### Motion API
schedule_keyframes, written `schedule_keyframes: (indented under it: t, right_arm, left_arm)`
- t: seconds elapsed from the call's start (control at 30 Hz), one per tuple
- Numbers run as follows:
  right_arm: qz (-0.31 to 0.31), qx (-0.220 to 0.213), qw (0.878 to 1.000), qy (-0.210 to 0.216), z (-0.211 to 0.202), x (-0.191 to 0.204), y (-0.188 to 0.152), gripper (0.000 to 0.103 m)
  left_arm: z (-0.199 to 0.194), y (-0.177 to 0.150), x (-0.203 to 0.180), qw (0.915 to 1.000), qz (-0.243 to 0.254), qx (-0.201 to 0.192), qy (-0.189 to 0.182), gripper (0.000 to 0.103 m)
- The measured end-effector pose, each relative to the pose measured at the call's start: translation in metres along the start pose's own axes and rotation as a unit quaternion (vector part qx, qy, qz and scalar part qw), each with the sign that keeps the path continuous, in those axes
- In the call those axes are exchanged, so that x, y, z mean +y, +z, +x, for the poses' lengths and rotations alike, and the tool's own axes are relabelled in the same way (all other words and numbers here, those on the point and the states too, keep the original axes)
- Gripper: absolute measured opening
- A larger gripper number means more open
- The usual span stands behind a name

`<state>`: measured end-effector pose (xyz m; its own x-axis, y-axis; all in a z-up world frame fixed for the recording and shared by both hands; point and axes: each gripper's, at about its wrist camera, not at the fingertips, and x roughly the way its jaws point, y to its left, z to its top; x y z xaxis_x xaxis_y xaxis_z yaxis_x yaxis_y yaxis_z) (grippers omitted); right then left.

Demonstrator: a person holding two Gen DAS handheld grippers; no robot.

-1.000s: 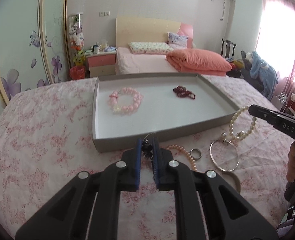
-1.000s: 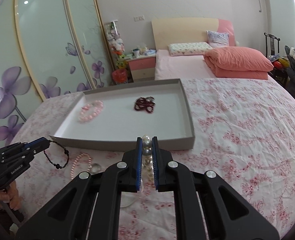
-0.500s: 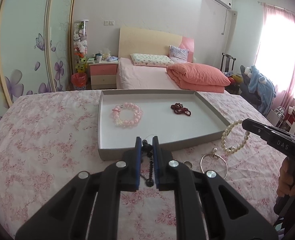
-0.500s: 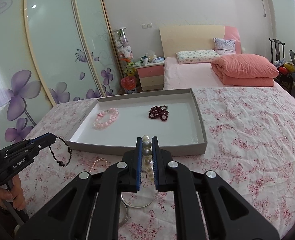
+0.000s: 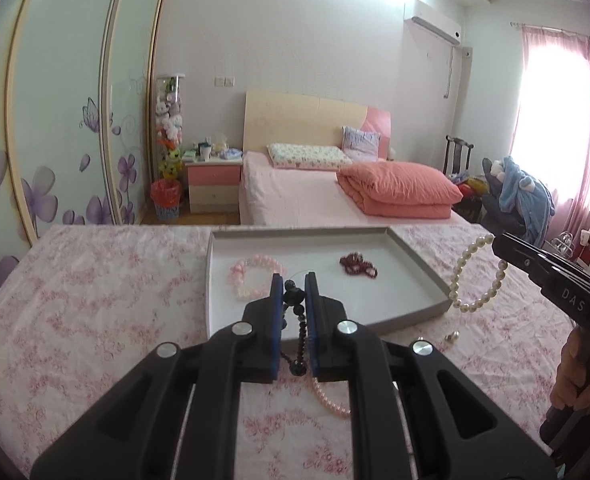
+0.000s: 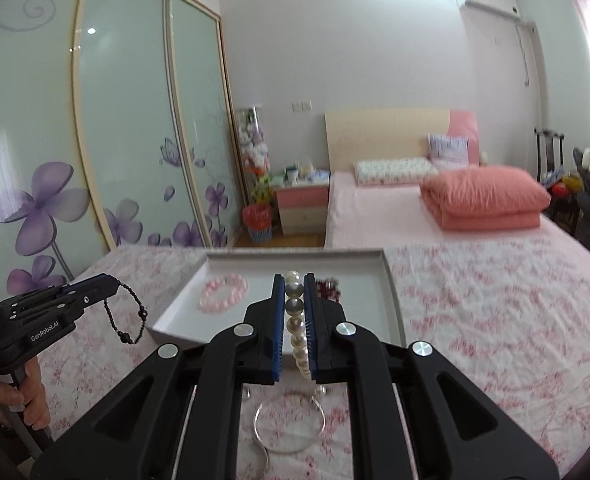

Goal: Organize jewelry
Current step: 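Lift both bracelets over the grey tray and open both tools to drop them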

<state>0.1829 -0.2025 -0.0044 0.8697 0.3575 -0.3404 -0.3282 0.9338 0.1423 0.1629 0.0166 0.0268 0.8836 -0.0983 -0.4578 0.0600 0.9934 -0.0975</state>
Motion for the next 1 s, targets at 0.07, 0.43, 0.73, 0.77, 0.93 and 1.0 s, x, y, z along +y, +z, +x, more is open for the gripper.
schedule_keyframes:
  t: [0.07,0.43,0.73,0.77,0.93,1.0]
  right_arm:
    - [-0.003,-0.011,1.0,-0.001,-0.001,0.002,0.003,0.01]
    - [-0.002,-0.037,0.999,0.0,0.012,0.004,0.018,0.01]
    - [-0.002,-0.048,0.999,-0.005,0.034,0.004,0.031,0.01]
    - [-0.001,-0.047,0.999,-0.005,0.036,0.003,0.031,0.01]
    - [0.006,-0.038,0.999,-0.009,0.057,-0.001,0.034,0.01]
    - [0.008,-0.032,0.999,-0.009,0.065,-0.004,0.035,0.01]
  left_arm:
    - [-0.001,0.004,-0.002,1.0,0.0,-0.007,0.0,0.012]
    - [0.011,0.024,-0.01,0.9996,0.005,-0.028,0.005,0.012]
    - [0.034,0.039,-0.011,0.9994,0.006,-0.031,0.012,0.012]
    - [0.038,0.041,-0.011,0.9994,0.005,-0.03,0.012,0.012]
    - [0.058,0.044,-0.008,0.9995,0.006,-0.024,0.019,0.012]
    - [0.067,0.046,-0.005,0.9996,0.005,-0.021,0.02,0.012]
